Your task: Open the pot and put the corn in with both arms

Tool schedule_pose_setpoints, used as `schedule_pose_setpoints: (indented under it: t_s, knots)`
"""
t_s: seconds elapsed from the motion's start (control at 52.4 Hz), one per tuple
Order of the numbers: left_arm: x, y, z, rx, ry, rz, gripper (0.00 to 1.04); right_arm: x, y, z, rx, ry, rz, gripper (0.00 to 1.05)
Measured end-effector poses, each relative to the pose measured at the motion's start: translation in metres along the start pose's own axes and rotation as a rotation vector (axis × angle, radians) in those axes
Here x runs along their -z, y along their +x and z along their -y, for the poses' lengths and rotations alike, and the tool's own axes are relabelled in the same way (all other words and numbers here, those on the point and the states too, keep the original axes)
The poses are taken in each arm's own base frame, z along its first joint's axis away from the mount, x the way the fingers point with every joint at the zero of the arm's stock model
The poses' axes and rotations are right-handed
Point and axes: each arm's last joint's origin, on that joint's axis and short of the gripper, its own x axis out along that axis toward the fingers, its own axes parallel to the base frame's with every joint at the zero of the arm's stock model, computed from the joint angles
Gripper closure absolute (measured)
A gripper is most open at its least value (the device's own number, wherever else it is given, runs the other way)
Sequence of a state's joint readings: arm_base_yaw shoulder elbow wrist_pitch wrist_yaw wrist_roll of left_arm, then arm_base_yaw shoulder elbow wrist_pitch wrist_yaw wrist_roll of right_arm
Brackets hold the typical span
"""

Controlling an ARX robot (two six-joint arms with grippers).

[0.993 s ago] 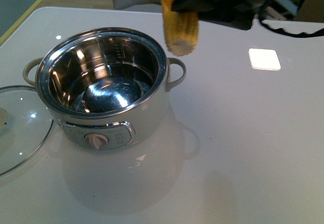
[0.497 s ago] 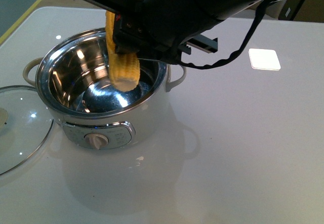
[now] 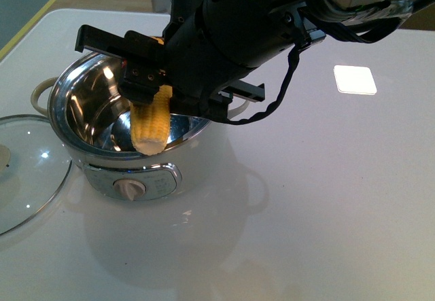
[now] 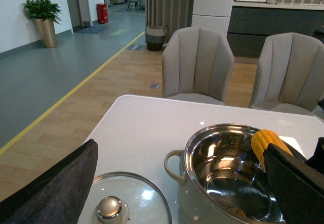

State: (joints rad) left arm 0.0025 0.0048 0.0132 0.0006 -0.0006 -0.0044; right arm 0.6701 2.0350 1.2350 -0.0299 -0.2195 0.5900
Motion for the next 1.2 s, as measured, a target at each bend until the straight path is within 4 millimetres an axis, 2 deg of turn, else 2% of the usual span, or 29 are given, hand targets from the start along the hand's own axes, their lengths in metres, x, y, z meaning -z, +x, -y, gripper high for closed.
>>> schedule_pose_setpoints:
  t_s: [0.363, 0.535, 0.649, 0.726, 0.802, 0.879, 0.974, 1.165, 1.203]
  knots:
    - [0.000, 0.000, 0.000, 0.000, 0.000, 0.000, 0.07, -0.006, -0.004, 0.007, 0.031, 0.032, 0.029, 0.09]
    - [0.000, 0.000, 0.000, 0.000, 0.000, 0.000, 0.07, -0.010, -0.027, 0.015, 0.058, 0.043, 0.090, 0.09]
    - [0.000, 0.000, 0.000, 0.000, 0.000, 0.000, 0.07, -0.017, -0.065, 0.026, 0.068, 0.039, 0.193, 0.09]
    - [0.000, 0.000, 0.000, 0.000, 0.000, 0.000, 0.07, -0.020, -0.109, 0.045, 0.108, 0.050, 0.295, 0.09]
    - [0.000, 0.000, 0.000, 0.000, 0.000, 0.000, 0.07, -0.012, -0.154, 0.069, 0.183, 0.077, 0.385, 0.09]
    - [0.000, 0.000, 0.000, 0.000, 0.000, 0.000, 0.07, 0.005, -0.191, 0.087, 0.265, 0.098, 0.449, 0.09]
    - [0.000, 0.000, 0.000, 0.000, 0.000, 0.000, 0.07, 0.031, -0.226, 0.097, 0.347, 0.086, 0.498, 0.09]
    - [0.000, 0.000, 0.000, 0.000, 0.000, 0.000, 0.07, 0.078, -0.290, 0.099, 0.463, 0.059, 0.590, 0.09]
    - [0.000, 0.000, 0.000, 0.000, 0.000, 0.000, 0.07, 0.083, -0.297, 0.098, 0.475, 0.056, 0.603, 0.09]
